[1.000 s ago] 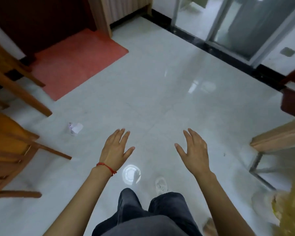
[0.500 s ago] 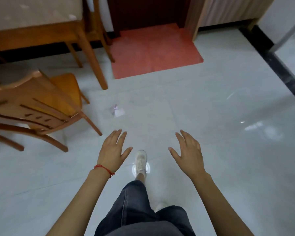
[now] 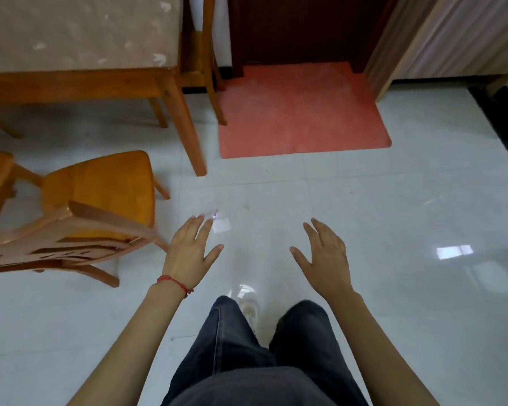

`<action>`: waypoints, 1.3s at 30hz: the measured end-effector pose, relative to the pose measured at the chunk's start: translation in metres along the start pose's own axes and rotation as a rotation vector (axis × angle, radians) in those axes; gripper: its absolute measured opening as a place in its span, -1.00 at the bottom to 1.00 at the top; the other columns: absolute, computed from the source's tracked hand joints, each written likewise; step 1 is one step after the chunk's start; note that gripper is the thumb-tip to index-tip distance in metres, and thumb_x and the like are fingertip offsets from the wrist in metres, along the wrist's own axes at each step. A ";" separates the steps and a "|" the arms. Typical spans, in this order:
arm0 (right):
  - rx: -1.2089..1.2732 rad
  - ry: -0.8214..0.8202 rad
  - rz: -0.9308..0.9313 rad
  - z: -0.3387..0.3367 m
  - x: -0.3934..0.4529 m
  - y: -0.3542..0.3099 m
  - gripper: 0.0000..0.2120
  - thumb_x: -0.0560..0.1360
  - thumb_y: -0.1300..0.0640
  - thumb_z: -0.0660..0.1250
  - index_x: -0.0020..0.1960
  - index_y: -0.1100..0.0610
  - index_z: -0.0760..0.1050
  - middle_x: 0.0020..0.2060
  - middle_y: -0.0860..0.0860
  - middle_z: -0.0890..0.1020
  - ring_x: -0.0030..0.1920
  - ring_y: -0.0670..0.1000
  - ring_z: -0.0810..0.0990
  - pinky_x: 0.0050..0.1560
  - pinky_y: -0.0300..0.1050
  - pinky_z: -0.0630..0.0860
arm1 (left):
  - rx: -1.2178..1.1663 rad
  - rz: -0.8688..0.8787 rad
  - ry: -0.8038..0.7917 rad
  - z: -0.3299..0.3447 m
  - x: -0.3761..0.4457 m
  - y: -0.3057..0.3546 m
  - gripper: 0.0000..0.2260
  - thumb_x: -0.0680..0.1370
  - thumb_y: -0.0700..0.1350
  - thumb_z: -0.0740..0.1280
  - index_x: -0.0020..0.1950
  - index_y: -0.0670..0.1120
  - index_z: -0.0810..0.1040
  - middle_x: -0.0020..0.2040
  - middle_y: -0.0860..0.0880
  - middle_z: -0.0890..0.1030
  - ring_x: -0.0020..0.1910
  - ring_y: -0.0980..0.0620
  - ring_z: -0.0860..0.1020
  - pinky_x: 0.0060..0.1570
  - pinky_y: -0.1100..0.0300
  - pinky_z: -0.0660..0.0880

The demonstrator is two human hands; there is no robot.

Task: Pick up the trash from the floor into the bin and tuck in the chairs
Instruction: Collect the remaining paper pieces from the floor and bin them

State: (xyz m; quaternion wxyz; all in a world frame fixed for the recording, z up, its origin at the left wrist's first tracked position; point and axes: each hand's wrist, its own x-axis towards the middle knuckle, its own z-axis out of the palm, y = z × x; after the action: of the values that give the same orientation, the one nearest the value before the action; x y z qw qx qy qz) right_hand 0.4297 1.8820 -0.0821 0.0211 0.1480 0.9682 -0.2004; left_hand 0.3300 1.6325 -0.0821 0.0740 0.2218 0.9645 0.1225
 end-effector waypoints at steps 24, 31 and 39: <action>-0.114 -0.431 -0.604 0.051 0.356 -0.031 -0.46 0.53 -0.12 0.17 0.40 0.17 0.27 0.42 0.16 0.27 0.40 0.15 0.22 0.36 0.06 0.13 | -0.180 -0.678 0.041 0.035 0.166 -0.024 -0.49 0.47 0.11 0.22 0.25 -0.25 0.46 0.23 -0.30 0.49 0.19 -0.31 0.46 0.11 -0.22 0.44; -0.088 -0.487 -0.584 0.141 0.390 -0.038 -0.48 0.53 -0.08 0.21 0.39 0.18 0.29 0.40 0.17 0.30 0.40 0.14 0.24 0.35 0.03 0.15 | -0.217 -0.676 -0.030 0.102 0.209 -0.081 -0.38 0.51 0.23 0.04 0.27 -0.25 0.45 0.22 -0.30 0.50 0.17 -0.32 0.48 0.07 -0.22 0.41; -0.051 -0.535 -0.558 0.307 0.435 -0.026 -0.49 0.53 -0.04 0.23 0.38 0.20 0.30 0.38 0.18 0.33 0.39 0.14 0.25 0.34 0.02 0.16 | -0.251 -0.699 -0.048 0.242 0.258 -0.169 -0.48 0.53 0.05 0.26 0.40 -0.19 0.31 0.39 -0.22 0.33 0.38 -0.23 0.26 0.30 -0.09 0.23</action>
State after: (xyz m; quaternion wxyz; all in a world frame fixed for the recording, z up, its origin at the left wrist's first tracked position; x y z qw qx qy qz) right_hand 0.0006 1.8590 -0.3981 0.2210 -0.1792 0.9363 -0.2057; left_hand 0.0788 1.6498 -0.3823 0.1603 -0.1290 0.9576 0.2018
